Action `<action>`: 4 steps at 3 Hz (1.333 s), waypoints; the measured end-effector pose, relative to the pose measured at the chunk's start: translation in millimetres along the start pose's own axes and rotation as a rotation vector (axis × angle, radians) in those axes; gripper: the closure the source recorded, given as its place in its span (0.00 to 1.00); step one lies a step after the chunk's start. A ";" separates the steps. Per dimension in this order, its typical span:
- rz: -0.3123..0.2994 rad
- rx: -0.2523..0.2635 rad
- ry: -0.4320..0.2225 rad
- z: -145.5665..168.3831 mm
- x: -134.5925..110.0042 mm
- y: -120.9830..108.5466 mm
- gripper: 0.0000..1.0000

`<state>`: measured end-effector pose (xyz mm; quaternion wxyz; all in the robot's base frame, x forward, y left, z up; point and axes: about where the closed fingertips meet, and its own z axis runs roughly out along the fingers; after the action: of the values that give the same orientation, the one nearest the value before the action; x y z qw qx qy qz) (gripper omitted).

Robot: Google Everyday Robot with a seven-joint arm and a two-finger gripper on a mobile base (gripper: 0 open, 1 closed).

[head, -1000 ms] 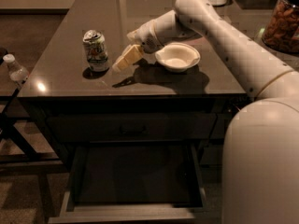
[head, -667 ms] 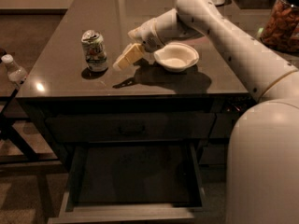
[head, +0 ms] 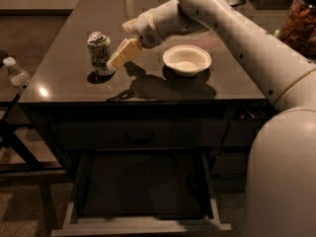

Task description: Place 7up can into middle drawer

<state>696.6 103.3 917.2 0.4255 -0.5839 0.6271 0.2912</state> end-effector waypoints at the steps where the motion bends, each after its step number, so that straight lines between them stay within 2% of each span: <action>1: 0.000 -0.002 0.001 0.7 0.3 0.7 0.00; 2: 0.011 -0.009 -0.061 7.7 1.0 -9.3 0.00; 3: 0.063 -0.068 -0.151 38.2 2.1 -28.7 0.00; 4: 0.050 -0.069 -0.145 38.7 -0.6 -25.3 0.00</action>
Offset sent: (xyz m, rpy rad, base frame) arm 0.0295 0.0035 -0.0036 0.1590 0.0034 0.0147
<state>728.9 133.3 902.9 0.4420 -0.5598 0.5986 0.3646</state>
